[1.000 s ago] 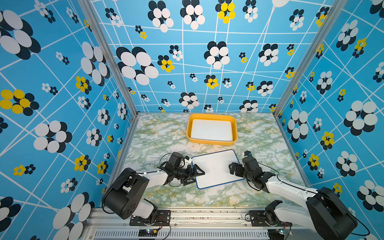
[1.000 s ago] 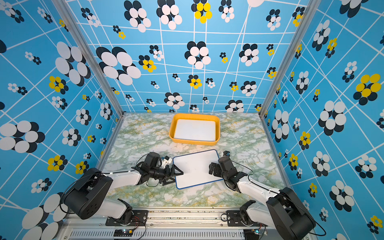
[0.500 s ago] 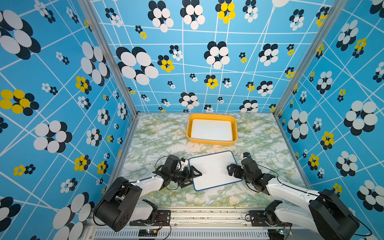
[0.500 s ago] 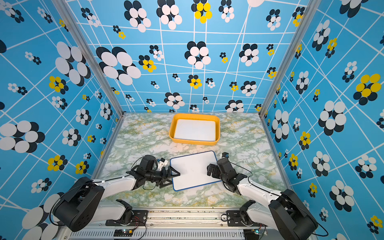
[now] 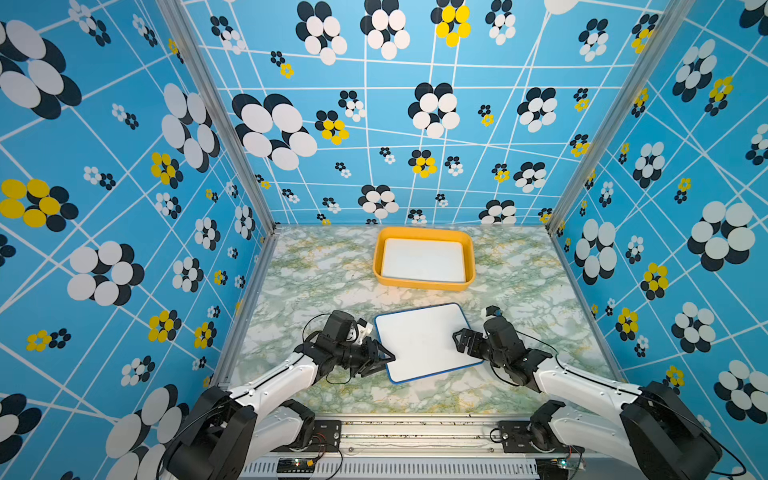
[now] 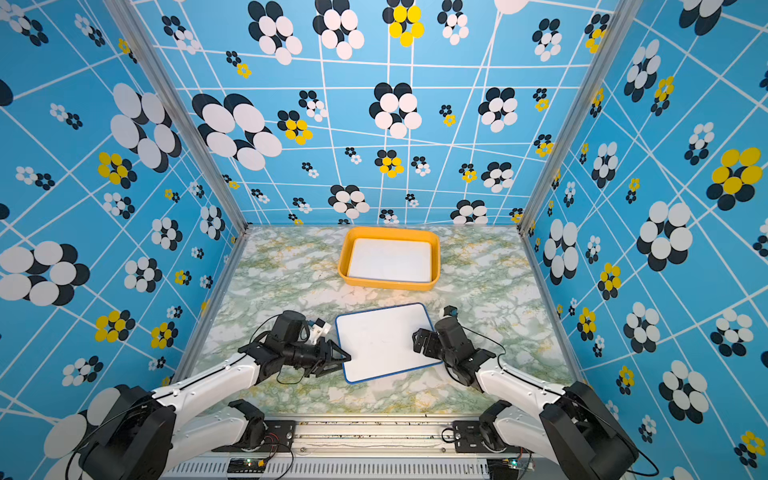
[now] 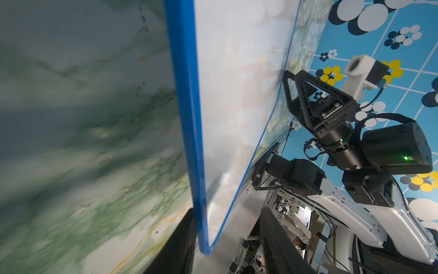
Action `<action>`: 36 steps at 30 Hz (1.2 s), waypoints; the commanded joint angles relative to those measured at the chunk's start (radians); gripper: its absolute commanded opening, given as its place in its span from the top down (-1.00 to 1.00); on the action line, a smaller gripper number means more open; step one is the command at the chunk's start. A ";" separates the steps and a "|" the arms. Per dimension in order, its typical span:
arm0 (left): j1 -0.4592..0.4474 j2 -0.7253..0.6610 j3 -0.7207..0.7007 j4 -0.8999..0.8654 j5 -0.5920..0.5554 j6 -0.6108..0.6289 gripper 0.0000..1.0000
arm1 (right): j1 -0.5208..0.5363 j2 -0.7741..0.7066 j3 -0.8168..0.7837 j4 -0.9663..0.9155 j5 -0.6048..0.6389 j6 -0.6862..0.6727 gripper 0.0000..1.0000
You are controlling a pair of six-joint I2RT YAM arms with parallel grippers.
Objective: Put the whiteboard into the storage box
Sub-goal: Pick up the whiteboard at the center of the board.
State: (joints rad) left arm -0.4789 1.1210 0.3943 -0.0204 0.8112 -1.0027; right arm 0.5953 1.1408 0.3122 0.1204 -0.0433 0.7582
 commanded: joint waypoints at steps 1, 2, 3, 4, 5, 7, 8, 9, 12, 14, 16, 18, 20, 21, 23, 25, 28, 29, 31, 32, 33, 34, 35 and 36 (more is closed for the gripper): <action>0.002 -0.042 0.083 0.095 0.080 0.042 0.32 | 0.078 0.029 -0.068 -0.212 -0.376 0.102 -0.95; 0.006 -0.049 0.087 0.081 0.080 0.049 0.36 | 0.078 0.022 -0.068 -0.218 -0.372 0.101 -0.95; 0.009 -0.053 0.090 0.068 0.079 0.054 0.39 | 0.078 0.016 -0.065 -0.225 -0.369 0.099 -0.96; 0.012 -0.057 0.094 0.054 0.078 0.059 0.41 | 0.078 0.009 -0.065 -0.234 -0.366 0.097 -0.96; 0.014 -0.061 0.099 0.043 0.078 0.064 0.42 | 0.078 0.002 -0.060 -0.245 -0.360 0.093 -0.96; 0.016 -0.065 0.112 0.008 0.075 0.079 0.44 | 0.077 -0.009 -0.054 -0.269 -0.350 0.084 -0.96; 0.019 -0.067 0.120 -0.018 0.075 0.093 0.44 | 0.076 -0.014 -0.050 -0.283 -0.345 0.077 -0.96; 0.022 -0.069 0.126 -0.043 0.075 0.106 0.44 | 0.077 -0.018 -0.045 -0.301 -0.337 0.067 -0.96; 0.041 -0.082 0.166 -0.178 0.075 0.171 0.33 | 0.069 -0.035 -0.025 -0.370 -0.306 0.032 -0.97; 0.064 -0.091 0.207 -0.300 0.071 0.240 0.26 | 0.056 -0.052 -0.026 -0.392 -0.293 0.018 -0.97; 0.091 -0.102 0.240 -0.387 0.069 0.294 0.24 | 0.042 -0.068 -0.031 -0.401 -0.288 0.008 -0.97; 0.117 -0.107 0.267 -0.439 0.074 0.328 0.23 | 0.027 -0.080 -0.032 -0.411 -0.288 -0.003 -0.97; 0.134 -0.101 0.284 -0.465 0.090 0.351 0.24 | 0.017 -0.085 -0.028 -0.418 -0.295 -0.016 -0.97; 0.136 -0.096 0.288 -0.471 0.094 0.356 0.24 | 0.014 -0.085 -0.027 -0.419 -0.296 -0.021 -0.97; 0.135 -0.082 0.292 -0.483 0.100 0.366 0.28 | 0.009 -0.082 -0.027 -0.415 -0.297 -0.028 -0.97; 0.135 -0.077 0.286 -0.487 0.104 0.368 0.35 | 0.006 -0.073 -0.027 -0.405 -0.301 -0.030 -0.97; 0.135 -0.082 0.271 -0.478 0.116 0.366 0.52 | 0.006 -0.061 -0.028 -0.384 -0.308 -0.027 -0.97; 0.135 -0.084 0.268 -0.482 0.117 0.366 0.59 | 0.004 -0.058 -0.028 -0.378 -0.309 -0.027 -0.96; 0.135 -0.082 0.267 -0.502 0.117 0.378 0.73 | 0.003 -0.056 -0.026 -0.373 -0.311 -0.026 -0.96; 0.135 -0.082 0.269 -0.516 0.112 0.386 0.78 | 0.003 -0.058 -0.023 -0.373 -0.312 -0.028 -0.97; 0.135 -0.082 0.268 -0.525 0.107 0.392 0.84 | 0.001 -0.059 -0.020 -0.375 -0.313 -0.030 -0.96; 0.135 -0.080 0.269 -0.530 0.102 0.396 0.92 | -0.001 -0.062 -0.014 -0.380 -0.313 -0.034 -0.96; 0.135 -0.080 0.267 -0.533 0.097 0.397 0.99 | -0.004 -0.067 -0.009 -0.386 -0.312 -0.037 -0.96; 0.136 -0.078 0.267 -0.536 0.093 0.399 1.00 | -0.007 -0.071 -0.004 -0.393 -0.311 -0.041 -0.97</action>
State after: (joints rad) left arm -0.3489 1.0393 0.6601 -0.5133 0.8993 -0.6300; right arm 0.5987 1.0454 0.3325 -0.1085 -0.3771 0.7361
